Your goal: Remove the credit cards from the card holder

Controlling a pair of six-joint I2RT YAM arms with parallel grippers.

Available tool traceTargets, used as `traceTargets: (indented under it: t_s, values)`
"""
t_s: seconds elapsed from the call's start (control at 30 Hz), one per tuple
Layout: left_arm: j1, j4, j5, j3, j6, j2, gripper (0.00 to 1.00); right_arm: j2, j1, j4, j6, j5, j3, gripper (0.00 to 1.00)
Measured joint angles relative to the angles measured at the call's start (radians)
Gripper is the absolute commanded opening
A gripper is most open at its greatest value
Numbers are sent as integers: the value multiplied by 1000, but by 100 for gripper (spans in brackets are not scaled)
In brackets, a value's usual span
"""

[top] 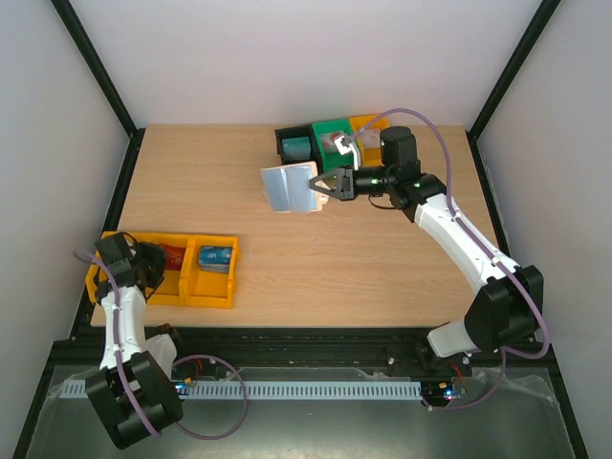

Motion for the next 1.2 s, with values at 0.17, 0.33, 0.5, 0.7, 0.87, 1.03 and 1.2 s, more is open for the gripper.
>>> traceTargets:
  t_s: [0.17,0.33,0.5,0.7,0.87,1.03,1.2]
  values:
    - [0,16,-5,-39,-2,0,2,0,0,-1,-3,-5,-1,2]
    - [0,14,-15,-43,-4,0,12,0,0,-5,-6,-5,-1,2]
    - [-2,-21,-48,-43,-7,0,25,0,0,-8,-9,-5,-1,2]
    - [-5,-60,-66,-23,-6,0,28,0,0,-8,-9,-5,-1,2]
    - [-7,-142,-118,59,8,0,27,0,0,-10,-10,-5,-5,2]
    - [-9,-265,-232,158,48,10,26,-1,0,-14,-10,-5,-6,2]
    - [-8,-307,-253,122,55,41,20,-21,0,-16,-10,-5,-24,2]
